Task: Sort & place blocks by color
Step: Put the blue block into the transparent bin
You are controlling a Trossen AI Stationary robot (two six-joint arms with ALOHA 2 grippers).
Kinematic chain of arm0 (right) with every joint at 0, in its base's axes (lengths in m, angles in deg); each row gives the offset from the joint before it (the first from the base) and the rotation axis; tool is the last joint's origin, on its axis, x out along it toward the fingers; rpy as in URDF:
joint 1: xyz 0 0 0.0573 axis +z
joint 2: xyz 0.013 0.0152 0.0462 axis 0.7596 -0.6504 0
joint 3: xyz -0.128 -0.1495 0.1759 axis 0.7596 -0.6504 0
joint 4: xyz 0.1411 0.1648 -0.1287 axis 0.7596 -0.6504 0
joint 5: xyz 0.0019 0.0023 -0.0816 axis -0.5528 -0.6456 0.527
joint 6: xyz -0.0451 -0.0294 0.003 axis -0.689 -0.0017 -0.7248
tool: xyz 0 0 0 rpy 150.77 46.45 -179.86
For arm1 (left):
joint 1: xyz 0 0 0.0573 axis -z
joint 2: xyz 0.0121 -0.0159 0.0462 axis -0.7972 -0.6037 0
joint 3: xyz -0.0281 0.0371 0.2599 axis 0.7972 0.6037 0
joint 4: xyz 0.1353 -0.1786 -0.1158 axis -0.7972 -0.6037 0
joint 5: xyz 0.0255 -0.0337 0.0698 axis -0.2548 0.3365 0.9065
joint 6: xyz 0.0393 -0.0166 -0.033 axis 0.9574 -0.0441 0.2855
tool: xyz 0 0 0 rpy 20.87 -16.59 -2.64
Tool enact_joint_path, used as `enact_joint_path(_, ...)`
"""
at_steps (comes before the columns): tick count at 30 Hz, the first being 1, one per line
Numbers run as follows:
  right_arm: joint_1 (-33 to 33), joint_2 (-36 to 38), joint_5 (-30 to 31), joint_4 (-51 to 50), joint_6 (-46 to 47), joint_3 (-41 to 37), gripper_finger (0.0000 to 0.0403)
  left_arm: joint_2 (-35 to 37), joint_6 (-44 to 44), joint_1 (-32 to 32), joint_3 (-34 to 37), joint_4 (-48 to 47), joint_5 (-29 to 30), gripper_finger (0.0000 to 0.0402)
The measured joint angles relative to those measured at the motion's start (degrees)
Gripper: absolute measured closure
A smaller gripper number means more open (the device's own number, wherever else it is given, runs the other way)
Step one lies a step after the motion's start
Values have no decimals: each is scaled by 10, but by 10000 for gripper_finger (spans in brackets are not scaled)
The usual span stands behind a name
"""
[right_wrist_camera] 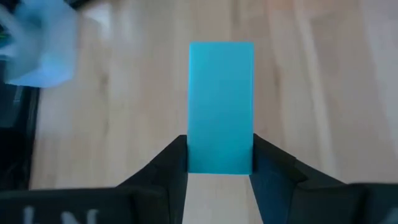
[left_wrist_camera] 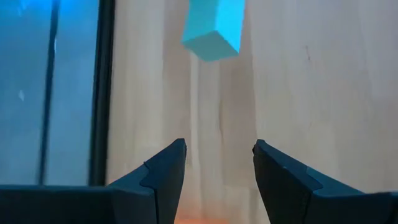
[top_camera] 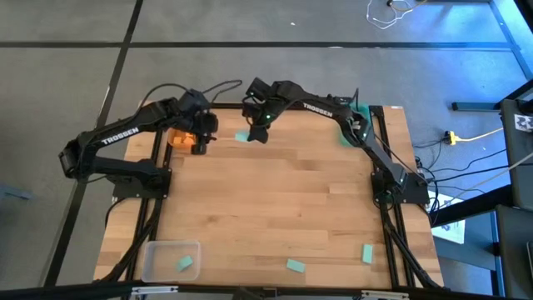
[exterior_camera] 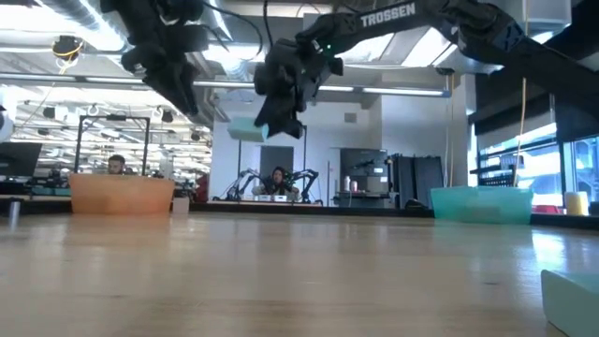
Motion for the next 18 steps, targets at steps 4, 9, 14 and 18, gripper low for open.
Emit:
enact_joint_path(4, 0, -1, -62, 1, 4, 1, 266, 0, 55, 30, 0, 33, 6, 223)
enact_joint_path(9, 1, -1, -105, 3, 9, 0, 266, 0, 86, 77, 0, 87, 7, 223)
enact_joint_path(14, 2, -1, -120, 5, 15, 0, 266, 0, 115, 121, 0, 96, 9, 223)
enact_joint_path(18, 2, -1, -127, 9, 16, 0, 266, 0, 100, 147, 0, 137, 37, 223)
